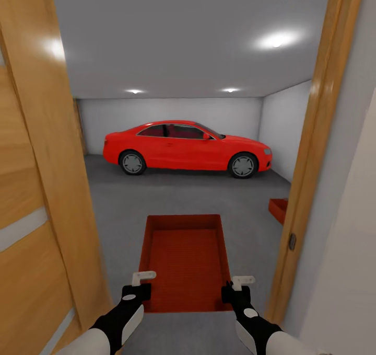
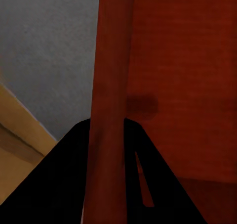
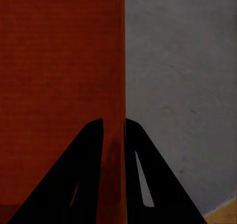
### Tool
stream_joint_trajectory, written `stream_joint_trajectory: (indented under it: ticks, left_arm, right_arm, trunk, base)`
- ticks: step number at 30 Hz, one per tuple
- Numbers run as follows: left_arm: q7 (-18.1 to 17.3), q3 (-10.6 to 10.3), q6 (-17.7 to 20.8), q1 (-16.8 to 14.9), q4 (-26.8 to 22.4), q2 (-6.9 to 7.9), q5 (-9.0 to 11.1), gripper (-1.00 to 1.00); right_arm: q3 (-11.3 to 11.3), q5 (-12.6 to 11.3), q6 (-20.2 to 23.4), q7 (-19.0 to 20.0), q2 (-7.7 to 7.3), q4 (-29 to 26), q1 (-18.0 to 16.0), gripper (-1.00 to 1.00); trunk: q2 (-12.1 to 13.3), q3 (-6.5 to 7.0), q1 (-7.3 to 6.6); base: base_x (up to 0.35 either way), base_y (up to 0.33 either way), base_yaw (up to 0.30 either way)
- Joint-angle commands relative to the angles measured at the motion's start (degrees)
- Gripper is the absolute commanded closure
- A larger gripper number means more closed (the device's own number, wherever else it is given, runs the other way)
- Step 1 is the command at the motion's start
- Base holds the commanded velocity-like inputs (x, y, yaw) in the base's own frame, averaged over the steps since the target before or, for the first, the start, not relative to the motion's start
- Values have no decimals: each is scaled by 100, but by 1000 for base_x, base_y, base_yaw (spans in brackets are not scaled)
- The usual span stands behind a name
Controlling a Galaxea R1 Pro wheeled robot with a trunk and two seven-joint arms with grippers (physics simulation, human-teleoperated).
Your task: Move the two storage containers from the living room to the garage. In the garage, place one container on the floor and stack the other container on top of it (either order is fine).
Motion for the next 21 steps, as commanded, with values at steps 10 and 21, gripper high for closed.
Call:
stream_joint_trajectory:
  ticks: [10, 21]
  left_arm:
    - [60, 258, 25, -7, -32, 36, -62, 100]
    - [63, 258, 25, -8, -40, 37, -63, 100]
  right_arm:
    - [-33, -76, -28, 5, -19, 55, -2, 100]
    - [-33, -76, -31, 5, -19, 55, -2, 100]
  trunk:
    - [-6, -8, 4]
    - [-6, -8, 4]
  base:
    - [322, 0, 0]
    - [322, 0, 0]
